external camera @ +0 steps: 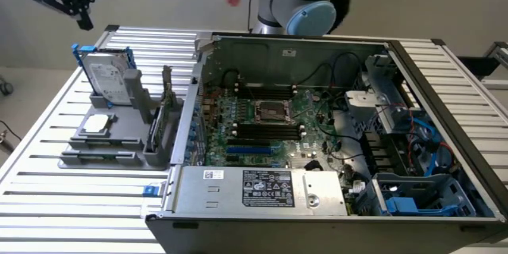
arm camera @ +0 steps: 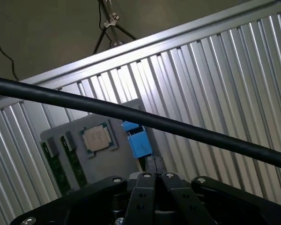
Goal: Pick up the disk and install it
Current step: 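Insert the disk into the insertion slot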
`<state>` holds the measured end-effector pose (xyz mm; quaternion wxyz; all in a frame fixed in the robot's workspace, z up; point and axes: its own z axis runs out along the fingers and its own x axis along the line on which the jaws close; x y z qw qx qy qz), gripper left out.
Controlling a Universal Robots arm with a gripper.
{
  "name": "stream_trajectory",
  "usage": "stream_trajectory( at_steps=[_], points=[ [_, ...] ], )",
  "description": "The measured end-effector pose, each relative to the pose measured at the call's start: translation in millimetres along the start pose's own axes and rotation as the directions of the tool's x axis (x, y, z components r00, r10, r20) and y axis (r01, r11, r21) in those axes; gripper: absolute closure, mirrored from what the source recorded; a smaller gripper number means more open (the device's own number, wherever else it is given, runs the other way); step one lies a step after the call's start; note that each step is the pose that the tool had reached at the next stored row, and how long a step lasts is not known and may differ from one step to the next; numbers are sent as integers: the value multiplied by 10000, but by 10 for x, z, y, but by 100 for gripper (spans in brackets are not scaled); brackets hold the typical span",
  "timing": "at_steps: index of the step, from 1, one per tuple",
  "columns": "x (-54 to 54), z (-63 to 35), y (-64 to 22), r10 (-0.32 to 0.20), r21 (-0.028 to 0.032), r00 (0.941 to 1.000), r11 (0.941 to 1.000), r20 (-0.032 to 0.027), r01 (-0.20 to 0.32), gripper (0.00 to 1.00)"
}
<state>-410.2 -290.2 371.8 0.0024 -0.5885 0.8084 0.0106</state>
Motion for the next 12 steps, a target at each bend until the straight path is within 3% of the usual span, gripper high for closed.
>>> stream_trajectory(
  at_steps=[6,12],
  points=[
    [1,20,0,-1092,-25,9940,9940,-17,1092,89],
    [1,46,1,-2144,-44,9767,9767,-29,2144,89]
  ],
)
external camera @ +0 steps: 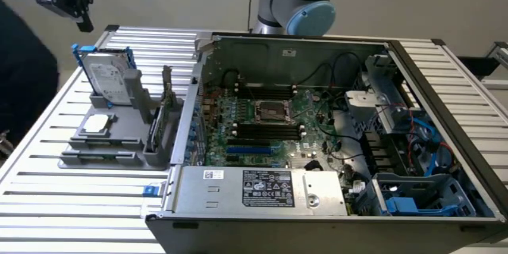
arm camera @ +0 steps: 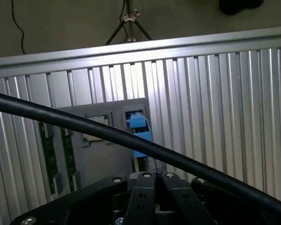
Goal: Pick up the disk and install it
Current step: 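Insert the disk into the insertion slot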
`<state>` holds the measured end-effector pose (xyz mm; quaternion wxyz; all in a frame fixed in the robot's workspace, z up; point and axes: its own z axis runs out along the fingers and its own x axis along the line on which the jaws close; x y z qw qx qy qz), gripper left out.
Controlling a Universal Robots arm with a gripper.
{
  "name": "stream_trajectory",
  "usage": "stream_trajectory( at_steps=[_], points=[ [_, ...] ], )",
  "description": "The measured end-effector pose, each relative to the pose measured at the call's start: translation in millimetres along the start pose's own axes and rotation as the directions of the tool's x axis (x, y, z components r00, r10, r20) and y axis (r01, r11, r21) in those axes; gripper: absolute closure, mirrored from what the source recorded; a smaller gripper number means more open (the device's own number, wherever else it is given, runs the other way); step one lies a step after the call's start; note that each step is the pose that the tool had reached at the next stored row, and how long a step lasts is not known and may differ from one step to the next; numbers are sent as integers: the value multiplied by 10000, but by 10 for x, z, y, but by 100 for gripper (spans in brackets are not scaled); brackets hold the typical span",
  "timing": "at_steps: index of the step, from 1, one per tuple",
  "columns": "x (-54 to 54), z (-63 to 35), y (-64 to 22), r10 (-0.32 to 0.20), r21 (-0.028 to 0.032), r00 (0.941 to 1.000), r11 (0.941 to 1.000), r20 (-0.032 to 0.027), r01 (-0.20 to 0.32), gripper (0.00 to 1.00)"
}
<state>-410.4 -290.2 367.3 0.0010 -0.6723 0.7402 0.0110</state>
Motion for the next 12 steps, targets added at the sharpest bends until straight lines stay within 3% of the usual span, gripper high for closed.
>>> stream_trajectory(
  at_steps=[6,12],
  points=[
    [2,33,21,-708,-13,9975,9975,-11,708,89],
    [3,42,71,-827,-10,9966,9966,-20,827,89]
  ],
)
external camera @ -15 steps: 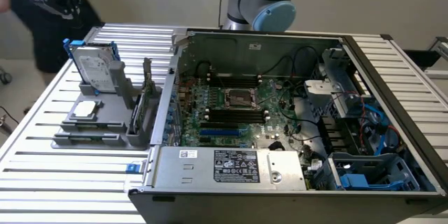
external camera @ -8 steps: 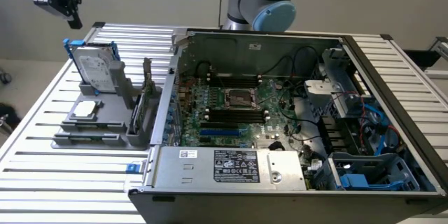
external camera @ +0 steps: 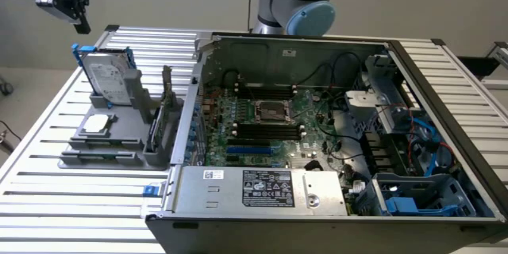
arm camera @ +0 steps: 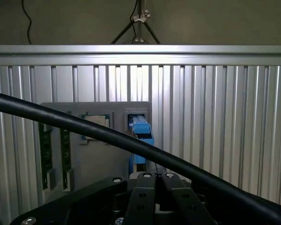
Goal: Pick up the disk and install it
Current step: 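Insert the disk into the insertion slot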
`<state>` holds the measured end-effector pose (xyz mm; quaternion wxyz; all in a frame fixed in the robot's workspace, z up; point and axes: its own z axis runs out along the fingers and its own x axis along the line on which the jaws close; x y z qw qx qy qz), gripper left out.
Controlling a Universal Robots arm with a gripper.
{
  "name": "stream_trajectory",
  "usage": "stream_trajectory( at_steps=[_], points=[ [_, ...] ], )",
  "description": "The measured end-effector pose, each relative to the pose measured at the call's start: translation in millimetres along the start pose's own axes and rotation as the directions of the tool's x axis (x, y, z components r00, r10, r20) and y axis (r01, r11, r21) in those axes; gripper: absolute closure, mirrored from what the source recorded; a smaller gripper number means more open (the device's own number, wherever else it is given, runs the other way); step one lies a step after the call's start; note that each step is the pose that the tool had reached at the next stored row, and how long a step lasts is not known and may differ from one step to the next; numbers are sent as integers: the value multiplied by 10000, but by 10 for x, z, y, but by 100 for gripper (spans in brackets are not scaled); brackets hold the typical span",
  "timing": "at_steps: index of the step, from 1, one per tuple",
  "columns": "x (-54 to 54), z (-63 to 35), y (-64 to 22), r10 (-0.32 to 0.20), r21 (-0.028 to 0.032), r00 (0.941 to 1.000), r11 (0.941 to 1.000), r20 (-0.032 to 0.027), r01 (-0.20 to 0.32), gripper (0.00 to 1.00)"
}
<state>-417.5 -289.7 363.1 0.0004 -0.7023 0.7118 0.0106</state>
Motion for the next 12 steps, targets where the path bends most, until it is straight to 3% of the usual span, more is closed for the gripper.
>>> stream_trajectory(
  at_steps=[8,12],
  points=[
    [67,0,9,9,5,10000,10000,0,-9,88],
    [76,0,9,11,5,10000,10000,0,-11,64]
  ],
)
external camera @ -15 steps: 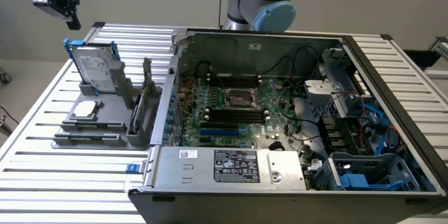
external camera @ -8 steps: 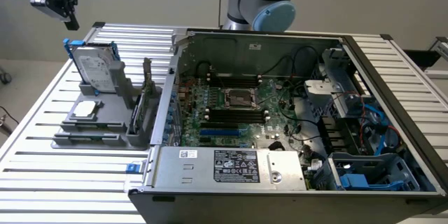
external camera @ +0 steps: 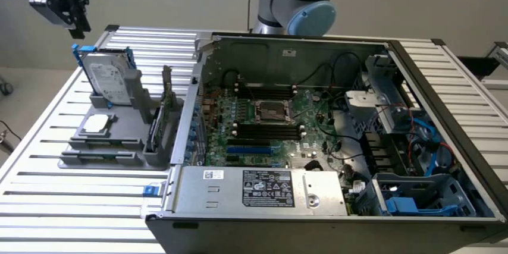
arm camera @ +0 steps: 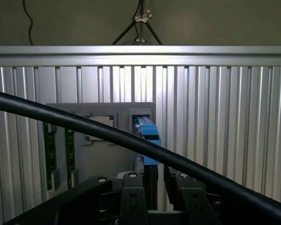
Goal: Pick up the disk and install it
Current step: 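Insert the disk into the insertion slot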
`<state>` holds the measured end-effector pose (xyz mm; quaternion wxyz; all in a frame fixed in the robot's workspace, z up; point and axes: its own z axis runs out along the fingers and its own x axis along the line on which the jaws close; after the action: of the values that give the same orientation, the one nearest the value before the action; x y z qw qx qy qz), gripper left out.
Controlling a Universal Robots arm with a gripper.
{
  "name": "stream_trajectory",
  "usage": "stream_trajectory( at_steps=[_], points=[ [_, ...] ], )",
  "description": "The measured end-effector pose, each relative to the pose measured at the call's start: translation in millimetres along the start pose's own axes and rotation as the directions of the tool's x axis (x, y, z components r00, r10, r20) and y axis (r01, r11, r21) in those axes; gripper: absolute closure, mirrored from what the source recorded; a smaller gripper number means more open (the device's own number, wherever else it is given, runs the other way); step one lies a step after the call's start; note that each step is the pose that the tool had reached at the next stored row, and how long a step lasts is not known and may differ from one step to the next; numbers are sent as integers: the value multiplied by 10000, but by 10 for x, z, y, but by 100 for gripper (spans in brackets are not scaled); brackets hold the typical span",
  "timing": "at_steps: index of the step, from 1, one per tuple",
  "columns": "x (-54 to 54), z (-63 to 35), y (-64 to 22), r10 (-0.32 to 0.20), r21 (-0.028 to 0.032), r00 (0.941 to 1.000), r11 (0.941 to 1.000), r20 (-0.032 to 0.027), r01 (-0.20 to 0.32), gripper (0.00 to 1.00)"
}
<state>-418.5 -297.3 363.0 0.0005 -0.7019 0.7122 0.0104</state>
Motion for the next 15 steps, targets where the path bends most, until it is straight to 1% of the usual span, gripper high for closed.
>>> stream_trajectory(
  at_steps=[1,2,3,4,6,7,15],
  points=[
    [2,0,0,-1,-1,10000,10000,0,1,64],
    [4,0,0,-1,1,10000,10000,0,1,58],
    [5,2,0,-1,1,10000,10000,0,1,58],
    [7,3,0,-1,-1,10000,10000,0,1,47],
    [9,16,0,-1,0,10000,10000,0,1,47],
    [10,30,0,-1,-1,10000,10000,0,1,40],
    [16,175,-3,-1,-1,10000,10000,0,1,40]
  ],
)
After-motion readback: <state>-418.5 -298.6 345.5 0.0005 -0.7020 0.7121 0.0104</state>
